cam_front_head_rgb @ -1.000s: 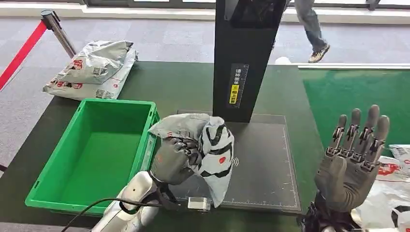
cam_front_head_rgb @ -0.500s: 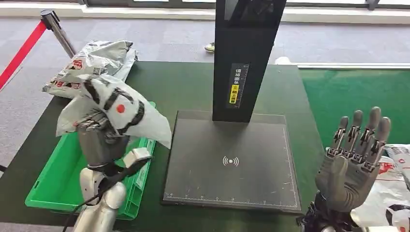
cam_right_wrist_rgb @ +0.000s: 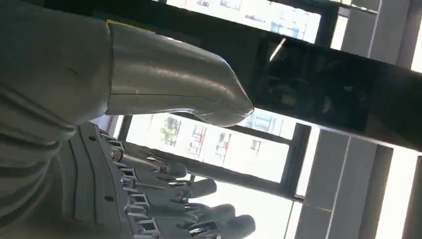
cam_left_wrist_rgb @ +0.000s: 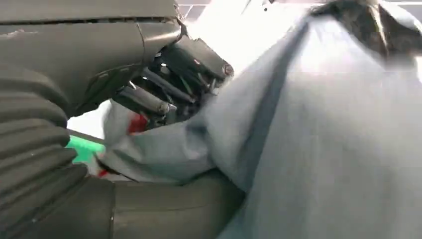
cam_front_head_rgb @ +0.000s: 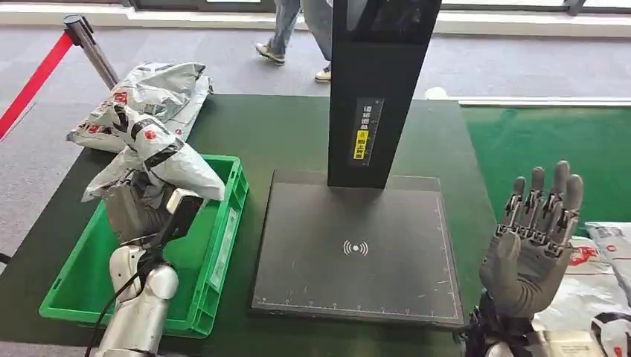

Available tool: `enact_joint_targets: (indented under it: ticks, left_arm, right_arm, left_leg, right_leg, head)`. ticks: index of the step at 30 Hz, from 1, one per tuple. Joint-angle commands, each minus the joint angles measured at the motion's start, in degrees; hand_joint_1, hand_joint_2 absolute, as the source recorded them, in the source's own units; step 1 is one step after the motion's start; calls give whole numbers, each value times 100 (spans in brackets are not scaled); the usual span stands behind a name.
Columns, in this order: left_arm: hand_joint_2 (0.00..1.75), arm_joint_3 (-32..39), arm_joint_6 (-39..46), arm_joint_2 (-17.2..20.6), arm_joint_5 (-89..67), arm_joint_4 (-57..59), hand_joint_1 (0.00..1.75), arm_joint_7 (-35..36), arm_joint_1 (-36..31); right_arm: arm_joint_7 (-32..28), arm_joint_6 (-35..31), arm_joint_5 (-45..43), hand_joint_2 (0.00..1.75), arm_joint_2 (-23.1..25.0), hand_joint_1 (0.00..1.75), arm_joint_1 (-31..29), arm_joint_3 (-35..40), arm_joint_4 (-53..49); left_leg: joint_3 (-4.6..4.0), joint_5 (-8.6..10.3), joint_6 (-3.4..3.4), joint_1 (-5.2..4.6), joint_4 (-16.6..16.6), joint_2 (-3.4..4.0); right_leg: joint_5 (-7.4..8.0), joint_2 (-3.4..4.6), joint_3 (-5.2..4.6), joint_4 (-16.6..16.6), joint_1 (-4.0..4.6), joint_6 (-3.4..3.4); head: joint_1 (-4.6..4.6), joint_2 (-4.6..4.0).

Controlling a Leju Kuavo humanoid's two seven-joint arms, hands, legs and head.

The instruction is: Moved the parcel from conveyor to table for the left to box.

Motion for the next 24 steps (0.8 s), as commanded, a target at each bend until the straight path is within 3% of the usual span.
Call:
enact_joint_targets:
  ticks: [1, 7, 11, 14, 16, 20, 21, 22, 23, 24]
  left_arm:
    - [0, 247, 24, -40, -133, 838, 0, 195, -155]
    - [0, 139, 59, -140, 22, 729, 0, 230, -68]
    - [0, 381, 547, -336, -722, 265, 0, 749, 253]
    - [0, 197, 392, -368, -669, 55, 0, 860, 439]
    - [0, 55, 372, -369, -503, -397, 0, 818, 735]
    - [0, -80, 435, -354, -1578, -1027, 0, 1289, 1035]
    - [0, -121, 394, -319, -1881, -1065, 0, 1402, 1009]
    - [0, -284, 453, -294, -1418, -1189, 0, 1239, 1004]
    - [0, -294, 461, -281, -1394, -1236, 0, 1232, 1010]
    - [0, -344, 547, -333, -770, -1557, 0, 678, 1030]
  right_arm:
    - [80, -15, 56, 175, -77, 0, -204, 156, 354]
    - [322, 6, 289, 175, -20, 0, -297, 172, 396]
    - [897, 96, 918, 175, -50, 0, -484, 338, 846]
    - [1538, -203, 1865, 175, -193, 0, -511, 272, 1243]
    - [2306, -408, 2925, 175, -313, 0, -456, -79, 1539]
    - [2603, -416, 3515, 175, -428, 0, -545, -720, 1848]
    - [2802, -401, 3736, 0, -493, 0, -566, -858, 1907]
    - [3075, -393, 3955, 175, -568, 0, -547, -1041, 1986]
    - [3026, -398, 3924, 175, -622, 0, -530, -1160, 2033]
    - [3478, -344, 4480, 175, -741, 0, -463, -1303, 2131]
  left_leg:
    - [8, 10, -2, 1, -11, 18]
    - [16, 11, 0, -1, -14, 17]
    - [26, 8, 1, 1, -16, 29]
    - [30, 4, 2, 1, -18, 40]
    - [35, 8, 3, 2, -26, 42]
    - [40, 1, 3, 2, -21, 29]
    - [38, 2, 6, 5, -22, 33]
    - [32, -3, 8, 0, -15, 24]
    - [28, -2, 8, 4, -14, 20]
    - [26, 1, 11, 7, -14, 9]
  right_leg:
    - [14, 4, 4, -11, 5, -7]
    - [14, 3, 10, -9, 4, -5]
    - [16, 16, 20, -13, 5, -3]
    - [15, 26, 24, -12, 4, -3]
    - [19, 22, 28, -23, 5, -4]
    - [8, 16, 36, -22, 2, 3]
    - [12, 15, 37, -29, 5, 3]
    - [6, 11, 26, -17, 0, 4]
    - [8, 5, 27, -22, 4, 3]
    - [9, -12, 34, -30, 8, 4]
  head:
    - [0, 0]
    - [2, 0]
    - [2, 0]
    - [0, 0]
    - [2, 0]
    - [2, 0]
    - [0, 0]
    - [2, 0]
    - [2, 0]
    - [2, 0]
